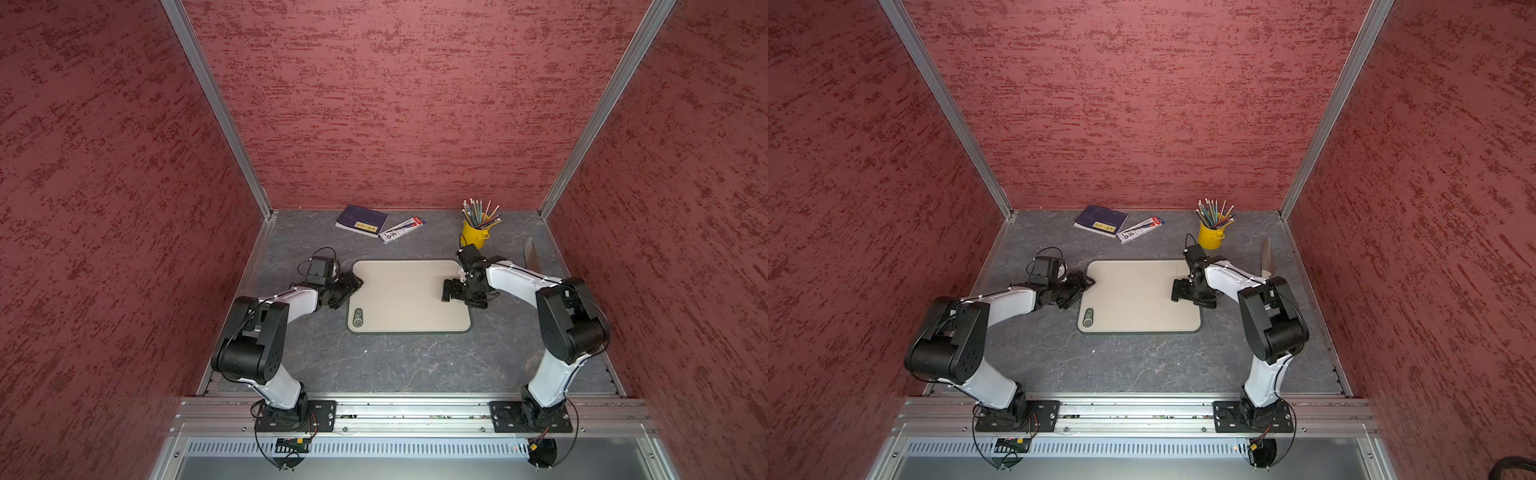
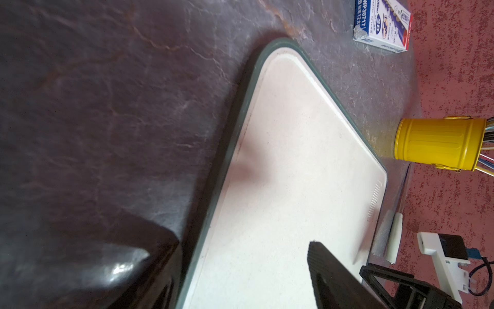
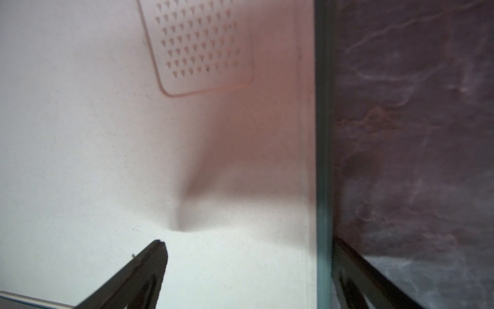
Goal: Align the knife with the edge of the cutting board
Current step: Adjust the work surface at the center of the board.
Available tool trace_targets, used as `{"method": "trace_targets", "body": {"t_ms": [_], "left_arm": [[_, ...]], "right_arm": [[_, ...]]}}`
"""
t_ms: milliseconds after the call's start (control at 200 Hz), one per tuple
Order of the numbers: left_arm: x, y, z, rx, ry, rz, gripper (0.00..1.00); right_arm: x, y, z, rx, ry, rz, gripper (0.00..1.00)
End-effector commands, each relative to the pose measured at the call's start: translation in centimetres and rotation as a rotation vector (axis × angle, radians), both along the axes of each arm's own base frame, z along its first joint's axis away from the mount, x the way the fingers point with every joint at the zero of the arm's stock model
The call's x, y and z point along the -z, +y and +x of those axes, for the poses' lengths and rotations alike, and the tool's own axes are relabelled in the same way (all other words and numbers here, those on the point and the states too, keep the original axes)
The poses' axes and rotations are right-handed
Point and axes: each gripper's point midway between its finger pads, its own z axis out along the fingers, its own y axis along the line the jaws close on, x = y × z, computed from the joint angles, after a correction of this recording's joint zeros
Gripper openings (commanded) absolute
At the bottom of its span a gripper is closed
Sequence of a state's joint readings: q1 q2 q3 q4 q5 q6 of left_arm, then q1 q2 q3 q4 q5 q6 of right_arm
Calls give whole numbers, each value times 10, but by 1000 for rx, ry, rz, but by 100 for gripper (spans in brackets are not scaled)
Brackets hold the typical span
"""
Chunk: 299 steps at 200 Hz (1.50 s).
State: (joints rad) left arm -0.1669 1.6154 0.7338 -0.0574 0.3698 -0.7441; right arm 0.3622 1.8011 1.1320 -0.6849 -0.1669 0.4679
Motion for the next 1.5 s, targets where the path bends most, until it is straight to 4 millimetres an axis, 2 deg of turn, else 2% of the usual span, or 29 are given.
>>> {"method": "trace_targets", "body": {"t_ms": [0,260,516,861,1102,1272,1493], "left_arm": [[53,0,-87,43,391,-6,81],[54,12,-80,19,399,-3,82],[47,3,-61,56,356,-43,81],[47,-5,-44,73,351,-74,81],[44,-8,-32,75,340,-89,81],[41,-11,-23,82,332,-92,81],[46,-12,-25,89,348,-86,81]], "right_arm": [[-24,14,25,-4,-103,65,98],[-24,12,28,2,-98,68,98],[-28,19,36,-1,-106,97,98],[-29,31,51,1,-93,139,98],[-28,33,48,-6,-83,149,98],[-24,33,36,23,-62,182,98],[-18,30,30,29,-51,168,98]]}}
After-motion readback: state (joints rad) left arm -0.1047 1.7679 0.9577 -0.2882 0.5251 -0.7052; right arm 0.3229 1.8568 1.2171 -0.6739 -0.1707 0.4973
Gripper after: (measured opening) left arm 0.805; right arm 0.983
